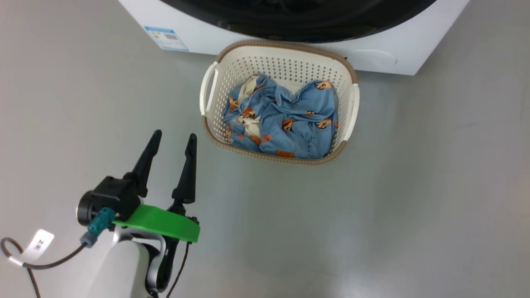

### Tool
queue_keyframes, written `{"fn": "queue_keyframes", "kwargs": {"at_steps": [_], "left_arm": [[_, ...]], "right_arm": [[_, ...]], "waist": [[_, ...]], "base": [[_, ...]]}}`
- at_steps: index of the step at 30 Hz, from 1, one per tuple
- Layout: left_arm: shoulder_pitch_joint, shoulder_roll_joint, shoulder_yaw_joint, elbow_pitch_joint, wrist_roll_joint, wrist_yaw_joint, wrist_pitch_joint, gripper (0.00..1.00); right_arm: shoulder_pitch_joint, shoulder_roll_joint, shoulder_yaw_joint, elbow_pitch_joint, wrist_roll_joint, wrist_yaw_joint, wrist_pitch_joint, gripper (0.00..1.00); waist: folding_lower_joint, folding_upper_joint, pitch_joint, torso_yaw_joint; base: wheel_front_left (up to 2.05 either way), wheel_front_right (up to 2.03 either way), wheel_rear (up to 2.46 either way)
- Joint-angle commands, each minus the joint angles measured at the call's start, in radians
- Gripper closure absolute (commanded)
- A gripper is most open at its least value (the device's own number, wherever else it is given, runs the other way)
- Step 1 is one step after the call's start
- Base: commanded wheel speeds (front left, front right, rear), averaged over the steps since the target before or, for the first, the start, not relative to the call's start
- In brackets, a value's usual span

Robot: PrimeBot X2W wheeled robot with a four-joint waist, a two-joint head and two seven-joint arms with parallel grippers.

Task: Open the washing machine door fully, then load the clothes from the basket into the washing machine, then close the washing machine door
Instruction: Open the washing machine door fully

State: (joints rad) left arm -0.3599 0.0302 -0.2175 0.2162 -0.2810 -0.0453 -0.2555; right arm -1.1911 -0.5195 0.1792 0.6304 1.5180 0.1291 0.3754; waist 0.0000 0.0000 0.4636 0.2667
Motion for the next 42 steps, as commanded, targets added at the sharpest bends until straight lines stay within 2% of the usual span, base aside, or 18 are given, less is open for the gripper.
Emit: {"fn": "queue_keyframes", "kwargs": {"at_steps": [1,9,22,34,42], "left_arm": [[-0.022,0.020,0.029,-0.030,-0.008,0.009,-0.006,0.00],[-0.029,0.020,0.002,-0.032,-0.035,0.024,-0.006,0.00],[-0.020,0.020,-0.022,-0.031,-0.065,0.041,-0.006,0.00],[0.017,0.020,0.006,-0.005,-0.031,0.028,-0.006,0.00],[0.075,0.020,0.038,0.030,0.007,0.004,-0.006,0.00]], "right_arm": [[-0.019,0.003,0.011,-0.016,0.015,0.002,0.015,1.00],[-0.107,0.041,0.019,0.041,0.057,0.002,0.087,1.00],[-0.145,0.030,0.078,0.096,0.007,0.002,0.134,1.00],[0.054,0.058,0.114,0.041,0.050,0.002,0.205,1.00],[0.228,0.081,0.136,0.003,0.080,0.002,0.245,1.00]], "waist": [[0.0000,0.0000,0.019,0.015],[0.0000,0.0000,0.046,0.040],[0.0000,0.0000,0.036,0.086],[0.0000,0.0000,-0.104,0.088],[0.0000,0.0000,-0.227,0.119]], "base": [[0.00,0.00,0.00],[0.00,0.00,0.00],[0.00,0.00,0.00],[0.00,0.00,0.00],[0.00,0.00,0.00]]}}
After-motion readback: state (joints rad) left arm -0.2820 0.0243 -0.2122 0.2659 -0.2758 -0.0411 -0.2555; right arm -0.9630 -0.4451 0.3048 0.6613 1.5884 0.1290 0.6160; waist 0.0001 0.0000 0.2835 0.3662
